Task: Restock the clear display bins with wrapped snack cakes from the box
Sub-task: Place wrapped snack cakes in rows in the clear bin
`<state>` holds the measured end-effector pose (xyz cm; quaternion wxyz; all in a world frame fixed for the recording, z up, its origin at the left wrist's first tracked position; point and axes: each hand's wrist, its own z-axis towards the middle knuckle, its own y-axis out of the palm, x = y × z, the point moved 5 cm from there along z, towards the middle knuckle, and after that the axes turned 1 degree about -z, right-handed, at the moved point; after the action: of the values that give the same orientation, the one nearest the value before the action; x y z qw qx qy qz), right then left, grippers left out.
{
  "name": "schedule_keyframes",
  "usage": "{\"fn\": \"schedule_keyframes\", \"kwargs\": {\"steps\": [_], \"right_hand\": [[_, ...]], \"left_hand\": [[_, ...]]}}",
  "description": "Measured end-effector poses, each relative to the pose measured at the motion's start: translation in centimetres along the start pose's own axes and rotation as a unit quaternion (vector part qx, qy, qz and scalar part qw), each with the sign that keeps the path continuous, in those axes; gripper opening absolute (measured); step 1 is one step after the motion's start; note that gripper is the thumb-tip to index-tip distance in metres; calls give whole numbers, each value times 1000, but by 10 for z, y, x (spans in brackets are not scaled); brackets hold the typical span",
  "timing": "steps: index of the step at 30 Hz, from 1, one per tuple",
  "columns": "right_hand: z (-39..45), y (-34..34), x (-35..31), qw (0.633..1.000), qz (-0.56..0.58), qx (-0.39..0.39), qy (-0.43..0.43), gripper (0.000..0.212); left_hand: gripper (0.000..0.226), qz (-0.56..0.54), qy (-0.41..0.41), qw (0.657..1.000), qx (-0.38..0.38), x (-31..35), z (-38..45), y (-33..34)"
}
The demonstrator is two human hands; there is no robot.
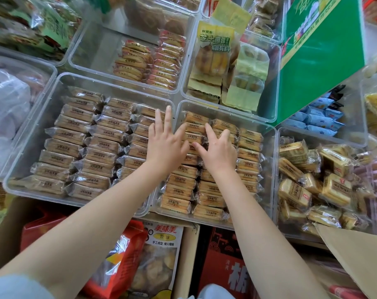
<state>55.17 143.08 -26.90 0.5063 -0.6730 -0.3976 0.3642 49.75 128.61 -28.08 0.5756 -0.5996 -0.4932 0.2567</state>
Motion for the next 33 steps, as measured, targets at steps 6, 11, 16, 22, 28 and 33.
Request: {"fn": "schedule_keyframes", "kwargs": {"steps": [6, 11, 16, 22, 28, 33], "right_hand": [[-3, 2, 5, 1000, -4, 10, -9, 69], [9, -11, 0, 999, 7, 43, -17, 68], [20, -2, -4, 1000, -6, 4, 2, 61], [20, -5, 0, 999, 16, -28, -17, 60], [-27, -9, 15, 985, 173, 11, -7, 38], [-61, 9, 6, 981, 193, -13, -6, 24]], "left_hand": [[58, 46, 16, 999, 2, 4, 20, -3], [60, 84, 37, 996, 1, 11, 36, -8], [60, 107, 21, 994, 4, 10, 35, -8], [58, 76, 21, 997, -2, 7, 32, -9], [59, 39, 34, 999, -10, 0, -33, 5], [62, 18, 30, 999, 13, -7, -78, 15]]}}
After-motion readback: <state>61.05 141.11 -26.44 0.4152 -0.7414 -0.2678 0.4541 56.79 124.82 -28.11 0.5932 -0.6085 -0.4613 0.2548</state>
